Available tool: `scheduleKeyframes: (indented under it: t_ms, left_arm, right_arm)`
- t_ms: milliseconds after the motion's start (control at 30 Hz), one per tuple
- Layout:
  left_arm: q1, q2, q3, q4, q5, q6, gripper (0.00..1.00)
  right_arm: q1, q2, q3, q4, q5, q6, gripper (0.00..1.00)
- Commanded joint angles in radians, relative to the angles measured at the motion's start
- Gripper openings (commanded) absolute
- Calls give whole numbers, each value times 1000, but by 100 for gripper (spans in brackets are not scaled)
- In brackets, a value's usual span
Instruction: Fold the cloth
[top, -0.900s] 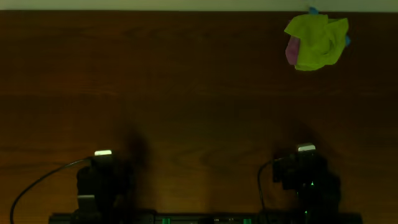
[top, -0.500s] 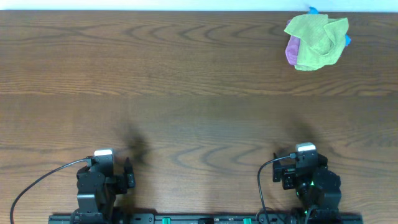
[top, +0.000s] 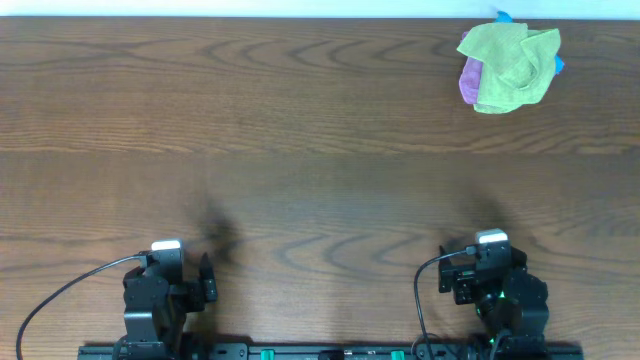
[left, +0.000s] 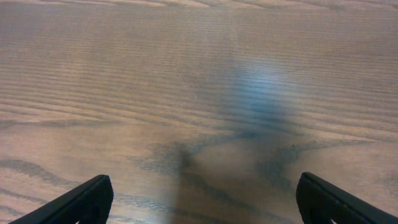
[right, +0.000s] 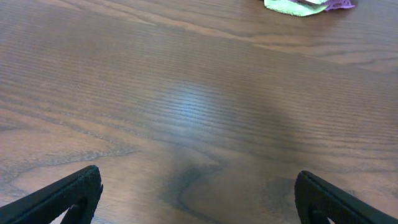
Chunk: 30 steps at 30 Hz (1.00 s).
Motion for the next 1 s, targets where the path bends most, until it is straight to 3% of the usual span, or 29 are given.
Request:
scheduleKeyframes:
  t_ms: [0, 267, 367, 633, 967]
  left_arm:
    - [1, -7, -17, -60, -33, 26, 95]
    - [1, -7, -17, -60, -33, 26, 95]
    - [1, -7, -17, -60, -33, 26, 95]
    - [1, -7, -17, -60, -34, 26, 95]
    - [1, -7, -17, -60, -33, 26, 95]
  right_arm:
    - [-6, -11, -13, -3, 3, -14, 99]
    - [-6, -3, -7, 7, 3, -13, 99]
    - [-10, 69, 56, 16, 24, 92, 99]
    - [-65, 535, 375, 16, 63, 321, 99]
    - [-95, 1074, 852, -18, 55, 353, 99]
